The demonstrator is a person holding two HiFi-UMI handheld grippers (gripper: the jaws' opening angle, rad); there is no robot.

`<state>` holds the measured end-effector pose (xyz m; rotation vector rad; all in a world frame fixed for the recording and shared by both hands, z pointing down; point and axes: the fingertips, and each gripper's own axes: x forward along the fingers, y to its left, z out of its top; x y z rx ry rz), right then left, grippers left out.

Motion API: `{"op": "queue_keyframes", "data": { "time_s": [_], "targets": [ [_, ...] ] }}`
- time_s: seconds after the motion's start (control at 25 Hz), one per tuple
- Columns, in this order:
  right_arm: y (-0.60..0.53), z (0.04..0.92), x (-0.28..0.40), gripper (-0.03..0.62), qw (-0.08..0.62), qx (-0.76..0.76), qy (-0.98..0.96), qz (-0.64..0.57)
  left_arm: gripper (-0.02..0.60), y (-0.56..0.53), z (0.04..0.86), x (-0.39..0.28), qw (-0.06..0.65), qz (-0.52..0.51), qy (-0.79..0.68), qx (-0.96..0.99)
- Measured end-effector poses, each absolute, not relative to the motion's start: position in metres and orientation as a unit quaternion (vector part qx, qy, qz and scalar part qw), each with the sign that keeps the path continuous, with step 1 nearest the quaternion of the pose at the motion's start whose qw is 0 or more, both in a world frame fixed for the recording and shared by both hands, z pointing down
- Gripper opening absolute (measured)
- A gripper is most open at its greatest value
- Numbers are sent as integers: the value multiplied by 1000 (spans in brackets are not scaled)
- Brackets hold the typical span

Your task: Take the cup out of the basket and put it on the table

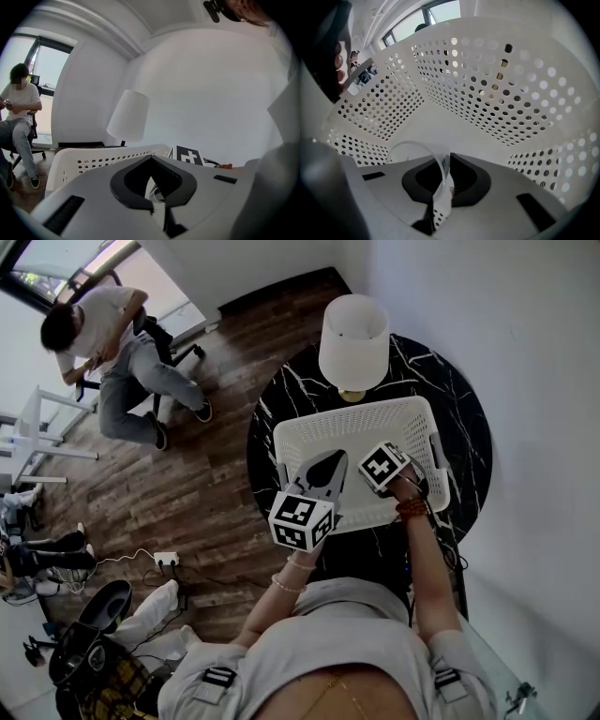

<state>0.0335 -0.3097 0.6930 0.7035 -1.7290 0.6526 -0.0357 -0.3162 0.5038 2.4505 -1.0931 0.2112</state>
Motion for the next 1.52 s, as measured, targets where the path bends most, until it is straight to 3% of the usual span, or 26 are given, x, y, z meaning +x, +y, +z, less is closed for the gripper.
{"op": "queue_keyframes", "data": {
  "time_s": [0.6, 0.8, 1.52],
  "targets": [
    [-316, 674, 45, 29, 533, 321, -733, 275, 5, -311, 501, -38, 222, 74, -399, 887],
    [-313, 663, 24, 29, 486, 306, -762, 301, 6, -308, 499, -36, 221, 74, -398, 887],
    [-322, 630, 37, 29, 448, 350, -774, 279, 5, -300, 494, -36, 214, 70, -399, 889]
  ]
}}
